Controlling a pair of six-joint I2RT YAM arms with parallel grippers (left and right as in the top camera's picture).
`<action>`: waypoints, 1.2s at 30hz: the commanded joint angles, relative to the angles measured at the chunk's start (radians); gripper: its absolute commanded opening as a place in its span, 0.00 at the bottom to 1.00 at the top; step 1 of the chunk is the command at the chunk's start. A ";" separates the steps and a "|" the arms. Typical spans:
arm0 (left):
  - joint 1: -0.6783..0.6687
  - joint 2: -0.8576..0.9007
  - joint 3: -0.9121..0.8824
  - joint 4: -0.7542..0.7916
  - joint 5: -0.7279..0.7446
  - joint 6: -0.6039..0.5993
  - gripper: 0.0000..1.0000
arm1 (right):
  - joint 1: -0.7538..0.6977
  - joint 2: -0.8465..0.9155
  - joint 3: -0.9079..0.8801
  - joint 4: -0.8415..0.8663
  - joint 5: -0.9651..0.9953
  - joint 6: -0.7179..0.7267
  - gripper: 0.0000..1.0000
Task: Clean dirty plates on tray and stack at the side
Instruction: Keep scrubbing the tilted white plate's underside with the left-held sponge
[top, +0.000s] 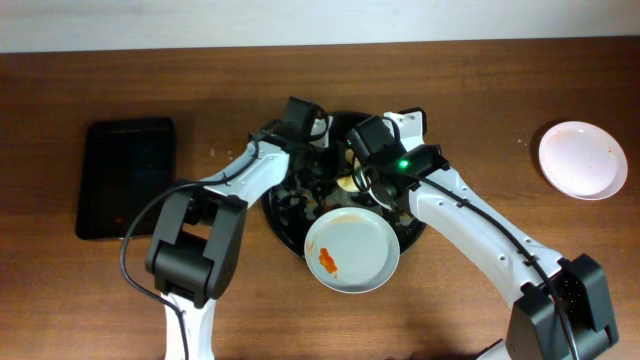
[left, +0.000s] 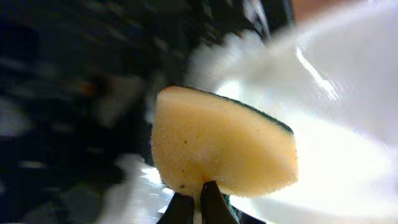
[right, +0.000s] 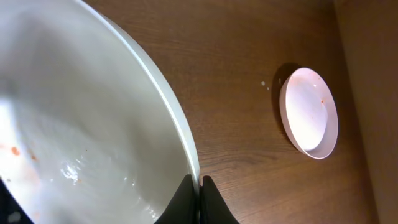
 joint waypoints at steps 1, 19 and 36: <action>-0.034 0.011 0.005 0.002 0.159 -0.014 0.00 | 0.005 0.005 0.024 0.022 0.044 0.009 0.04; -0.077 0.108 0.005 0.064 0.114 -0.059 0.00 | 0.036 0.005 0.024 0.021 0.041 -0.015 0.04; 0.034 0.108 0.014 0.143 0.072 -0.093 0.00 | 0.049 0.005 0.024 0.001 0.040 -0.018 0.04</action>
